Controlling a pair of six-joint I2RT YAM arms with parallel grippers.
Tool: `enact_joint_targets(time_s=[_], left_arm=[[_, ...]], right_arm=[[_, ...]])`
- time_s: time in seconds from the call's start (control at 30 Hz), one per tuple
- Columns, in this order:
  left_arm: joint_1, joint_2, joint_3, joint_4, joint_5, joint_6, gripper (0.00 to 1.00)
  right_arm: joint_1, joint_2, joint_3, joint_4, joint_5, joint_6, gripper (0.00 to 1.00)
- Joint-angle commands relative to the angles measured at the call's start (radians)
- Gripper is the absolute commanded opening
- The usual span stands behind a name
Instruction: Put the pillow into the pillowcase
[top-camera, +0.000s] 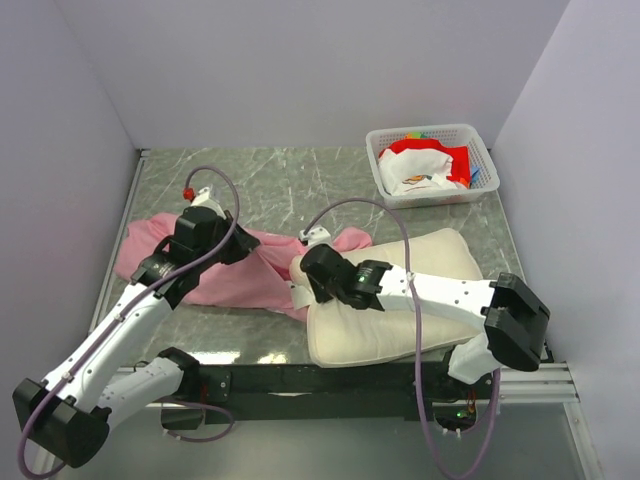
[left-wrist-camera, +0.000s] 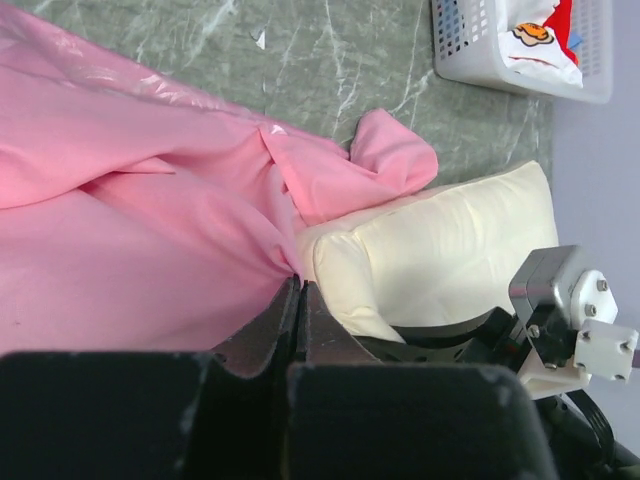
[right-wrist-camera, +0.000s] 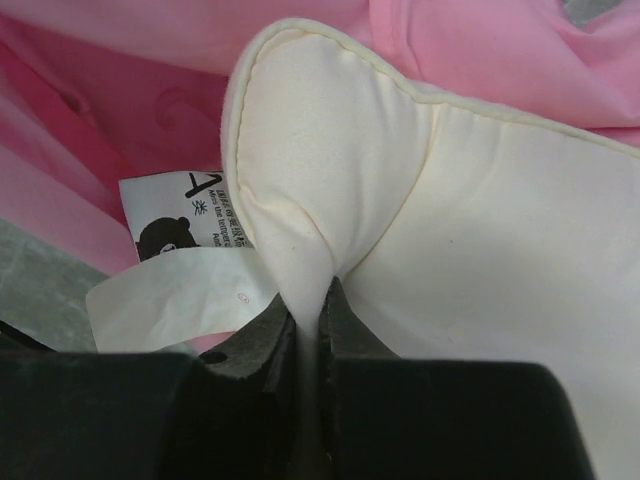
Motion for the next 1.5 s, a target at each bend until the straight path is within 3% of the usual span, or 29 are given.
enact_joint_targets(time_s=[0.0, 0.27, 0.43, 0.5, 0.73, 0.87, 1.07, 1.23, 1.47], left_arm=[[0.002, 0.004, 0.022, 0.072, -0.003, -0.035, 0.01], [0.002, -0.025, -0.025, 0.054, 0.009, -0.016, 0.02], [0.002, -0.017, -0.033, 0.074, 0.015, -0.009, 0.01], [0.002, -0.017, -0.042, 0.092, 0.087, -0.003, 0.01], [-0.005, -0.080, -0.096, 0.100, 0.314, 0.069, 0.04], [-0.011, -0.126, -0.146, 0.069, 0.417, 0.109, 0.05], [-0.014, -0.200, -0.160, 0.004, 0.477, 0.147, 0.08], [-0.014, -0.223, -0.124, -0.038, 0.556, 0.159, 0.08], [-0.014, -0.258, -0.073, -0.148, 0.581, 0.193, 0.11]], right_arm=[[0.022, -0.069, 0.006, 0.090, -0.053, 0.027, 0.00], [0.113, 0.043, 0.164, 0.017, -0.099, -0.028, 0.00], [0.153, 0.020, 0.138, 0.012, -0.082, -0.006, 0.00], [0.142, 0.043, 0.135, 0.021, -0.078, -0.009, 0.00], [-0.036, 0.144, 0.307, 0.003, -0.160, -0.086, 0.00], [-0.106, 0.236, 0.527, -0.107, -0.162, -0.144, 0.00], [-0.171, 0.368, 0.673, -0.155, -0.176, -0.164, 0.00], [-0.221, 0.465, 0.694, -0.120, -0.125, -0.109, 0.00], [-0.290, 0.462, 0.638, -0.043, -0.131, -0.014, 0.00]])
